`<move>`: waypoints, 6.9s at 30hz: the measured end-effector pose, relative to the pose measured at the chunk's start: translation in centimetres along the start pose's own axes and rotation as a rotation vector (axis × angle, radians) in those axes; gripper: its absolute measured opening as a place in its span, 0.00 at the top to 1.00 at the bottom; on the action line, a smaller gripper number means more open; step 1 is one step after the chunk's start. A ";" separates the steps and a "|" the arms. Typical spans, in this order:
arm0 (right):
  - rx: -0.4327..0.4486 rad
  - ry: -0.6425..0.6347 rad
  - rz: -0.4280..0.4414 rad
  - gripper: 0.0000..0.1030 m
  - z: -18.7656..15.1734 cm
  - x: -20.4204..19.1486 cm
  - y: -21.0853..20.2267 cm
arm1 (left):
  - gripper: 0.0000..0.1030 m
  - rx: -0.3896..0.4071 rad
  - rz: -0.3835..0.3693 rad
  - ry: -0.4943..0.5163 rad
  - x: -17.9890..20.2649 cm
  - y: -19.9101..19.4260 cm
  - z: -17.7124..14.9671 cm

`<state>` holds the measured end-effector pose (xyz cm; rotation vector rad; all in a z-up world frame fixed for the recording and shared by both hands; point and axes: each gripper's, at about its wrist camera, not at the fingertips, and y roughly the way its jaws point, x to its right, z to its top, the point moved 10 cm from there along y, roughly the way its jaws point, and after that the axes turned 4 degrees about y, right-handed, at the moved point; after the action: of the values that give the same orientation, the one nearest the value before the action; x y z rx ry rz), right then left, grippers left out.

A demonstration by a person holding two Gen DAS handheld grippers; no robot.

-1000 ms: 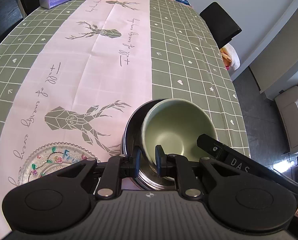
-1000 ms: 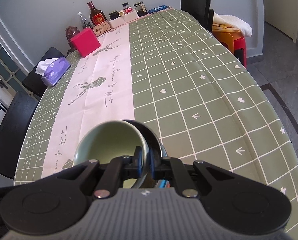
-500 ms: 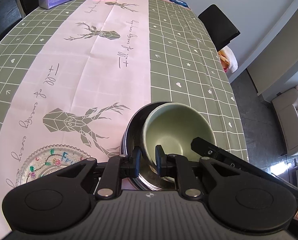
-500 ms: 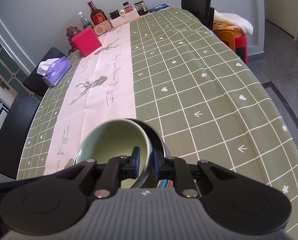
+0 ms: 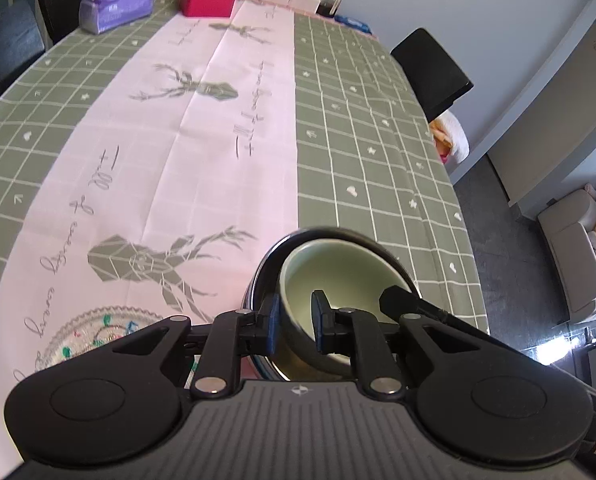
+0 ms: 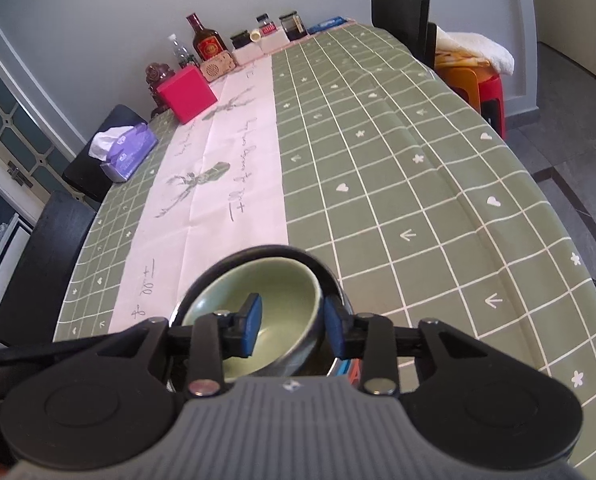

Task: Organize plates and bowls
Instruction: 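Lower the pale green bowl into the steel bowl and open the left tool, then grip the rim of the bowl stack with both tools and lift it, then carry the bowl stack with both tools onto the plate stack, then open both tools and pull them back from the bowl stack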

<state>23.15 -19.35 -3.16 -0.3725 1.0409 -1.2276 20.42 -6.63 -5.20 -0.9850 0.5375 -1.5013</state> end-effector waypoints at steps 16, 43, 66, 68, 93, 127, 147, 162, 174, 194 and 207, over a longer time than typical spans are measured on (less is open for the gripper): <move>0.085 0.030 0.023 0.41 1.3 0.5 -1.9 | 0.62 0.137 -0.012 0.077 1.0 -2.2 2.0; -0.044 0.053 -0.115 0.08 -0.5 2.6 0.6 | 0.13 0.003 -0.130 0.120 -3.7 2.0 0.4; -0.204 0.242 -0.063 0.29 -2.7 3.8 4.1 | 0.30 -0.134 -0.250 0.019 -3.8 5.6 -0.7; -0.216 0.294 -0.036 0.30 -2.8 4.1 4.2 | 0.31 -0.139 -0.253 0.013 -3.7 5.7 -0.8; -0.271 0.393 0.012 0.51 -4.1 4.6 4.3 | 0.52 -0.149 -0.153 0.022 -2.3 5.6 -2.0; -0.240 0.356 0.074 0.57 -3.8 0.8 1.8 | 0.56 -0.077 -0.053 0.031 -3.1 -0.9 -1.0; -0.352 0.224 0.144 0.57 -8.9 -8.9 0.5 | 0.56 -0.086 0.015 -0.074 -11.4 -7.5 -2.9; -0.419 0.204 0.072 0.57 -12.2 -8.8 2.7 | 0.56 -0.146 -0.011 -0.157 -14.2 -5.4 -5.9; -0.427 0.203 0.057 0.57 -12.8 -8.6 3.3 | 0.57 -0.149 -0.004 -0.161 -14.6 -4.6 -6.2; -0.388 0.169 0.043 0.36 -12.5 -8.2 3.5 | 0.43 -0.107 0.003 -0.129 -14.8 -4.7 -5.5; -0.346 0.147 0.059 0.29 -11.4 -8.1 2.1 | 0.32 -0.023 0.038 -0.023 -14.3 -6.7 -3.4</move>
<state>15.36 -8.19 -6.97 -0.5190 1.3875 -1.0328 13.01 7.65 -5.57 -1.0040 0.5548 -1.4515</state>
